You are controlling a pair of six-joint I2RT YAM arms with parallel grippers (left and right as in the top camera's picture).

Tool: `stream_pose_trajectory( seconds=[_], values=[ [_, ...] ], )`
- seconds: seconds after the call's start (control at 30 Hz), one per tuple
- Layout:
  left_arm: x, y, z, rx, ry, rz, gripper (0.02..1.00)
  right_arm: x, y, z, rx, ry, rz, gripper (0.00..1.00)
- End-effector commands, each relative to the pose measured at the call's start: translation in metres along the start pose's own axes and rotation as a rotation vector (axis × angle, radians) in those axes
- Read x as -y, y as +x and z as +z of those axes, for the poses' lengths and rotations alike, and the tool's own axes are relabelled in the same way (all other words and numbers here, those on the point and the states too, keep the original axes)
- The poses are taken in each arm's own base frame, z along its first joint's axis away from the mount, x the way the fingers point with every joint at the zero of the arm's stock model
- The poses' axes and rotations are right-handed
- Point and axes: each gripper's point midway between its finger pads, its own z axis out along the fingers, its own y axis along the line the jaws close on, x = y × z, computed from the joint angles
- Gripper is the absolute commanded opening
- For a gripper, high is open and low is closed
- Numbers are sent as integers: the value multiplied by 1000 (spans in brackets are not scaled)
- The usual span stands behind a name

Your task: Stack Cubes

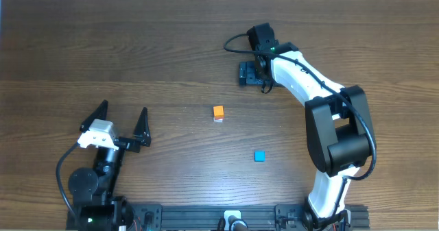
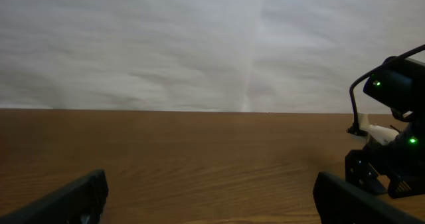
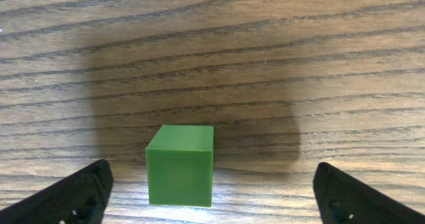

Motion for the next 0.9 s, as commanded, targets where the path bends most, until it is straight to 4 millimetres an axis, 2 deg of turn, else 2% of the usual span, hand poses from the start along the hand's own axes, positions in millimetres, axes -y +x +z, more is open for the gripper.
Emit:
stream_pose_trajectory(
  seconds=[0.03,0.43,0.7,0.9],
  values=[
    [-1,1,0,2,0,16,998,2,-8,1,16,17,19,897],
    [-1,1,0,2,0,16,998,-10,-6,6,25,14,-9,722],
    [-1,1,0,2,0,16,998,-14,-5,12,31,30,-35,680],
    [-1,1,0,2,0,16,998,-14,-6,13,36,35,-36,500]
  ],
)
